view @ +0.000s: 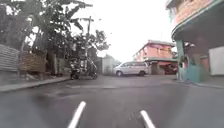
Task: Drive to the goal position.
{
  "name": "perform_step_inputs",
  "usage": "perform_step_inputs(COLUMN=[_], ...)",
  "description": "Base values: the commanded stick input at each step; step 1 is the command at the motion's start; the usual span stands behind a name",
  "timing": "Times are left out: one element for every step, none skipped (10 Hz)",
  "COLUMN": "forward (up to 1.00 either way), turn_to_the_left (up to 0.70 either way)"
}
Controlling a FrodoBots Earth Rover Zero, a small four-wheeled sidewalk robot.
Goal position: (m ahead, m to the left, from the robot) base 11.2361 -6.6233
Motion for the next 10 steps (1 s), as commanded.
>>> perform_step_inputs(forward=[0.70, 0.70, 0.70, 0.70, 0.70, 0.70, 0.70, 0.70, 0.70, 0.70], turn_to_the_left=[0.00, 0.00, 0.00, 0.00, -0.01, -0.05, -0.35, -0.35, -0.30, -0.09])
